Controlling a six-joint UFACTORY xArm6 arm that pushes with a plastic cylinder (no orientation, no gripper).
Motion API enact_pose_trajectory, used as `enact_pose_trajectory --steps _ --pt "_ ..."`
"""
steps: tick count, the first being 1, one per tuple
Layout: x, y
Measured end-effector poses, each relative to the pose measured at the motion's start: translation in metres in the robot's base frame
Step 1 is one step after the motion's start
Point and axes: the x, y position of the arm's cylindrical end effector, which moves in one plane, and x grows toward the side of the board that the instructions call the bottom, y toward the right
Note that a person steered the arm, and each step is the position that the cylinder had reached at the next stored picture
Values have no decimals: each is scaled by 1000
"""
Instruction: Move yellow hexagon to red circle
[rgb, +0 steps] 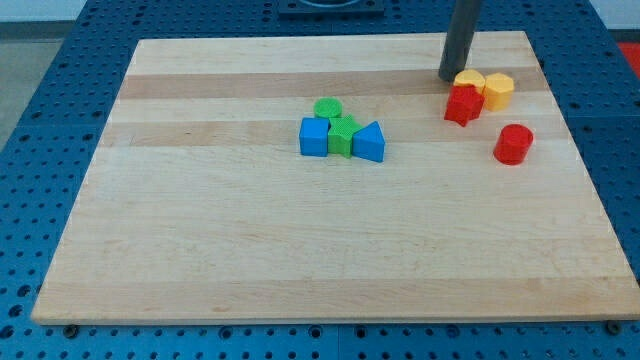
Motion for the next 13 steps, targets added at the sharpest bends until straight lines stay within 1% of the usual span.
enact_pose_trajectory --steps 1,2,4,6,8,9,11,13 --pt "4 0" --pt "-9 0" --pt "-15 1" --pt "-6 9" --pt "-5 37" --pt "2 40" --pt "31 46" --pt "33 59"
